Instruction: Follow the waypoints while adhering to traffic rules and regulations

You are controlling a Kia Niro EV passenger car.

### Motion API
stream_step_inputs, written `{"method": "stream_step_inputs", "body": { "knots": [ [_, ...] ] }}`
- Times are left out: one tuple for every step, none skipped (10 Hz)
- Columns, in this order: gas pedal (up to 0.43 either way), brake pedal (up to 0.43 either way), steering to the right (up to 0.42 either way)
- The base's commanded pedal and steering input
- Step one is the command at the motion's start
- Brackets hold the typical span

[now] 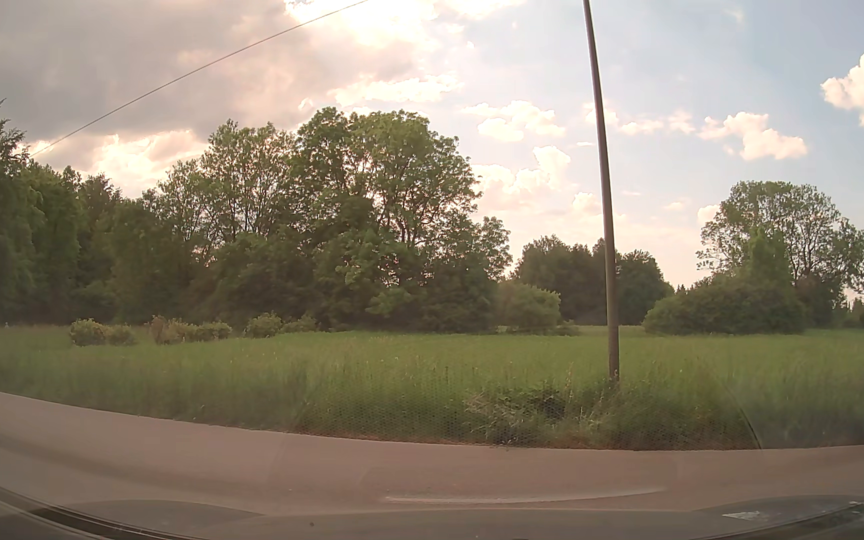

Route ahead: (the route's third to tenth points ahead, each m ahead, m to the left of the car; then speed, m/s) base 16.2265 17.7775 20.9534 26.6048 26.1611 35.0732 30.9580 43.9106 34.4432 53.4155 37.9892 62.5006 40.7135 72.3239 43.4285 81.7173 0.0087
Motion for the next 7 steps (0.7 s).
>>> {"method": "stream_step_inputs", "body": {
  "knots": [
    [0.0,0.238,0.082],
    [0.0,0.232,0.051],
    [0.0,0.232,0.017],
    [0.0,0.232,-0.011],
    [0.0,0.226,-0.037],
    [0.0,0.207,-0.062],
    [0.0,0.171,-0.076]
  ]
}}
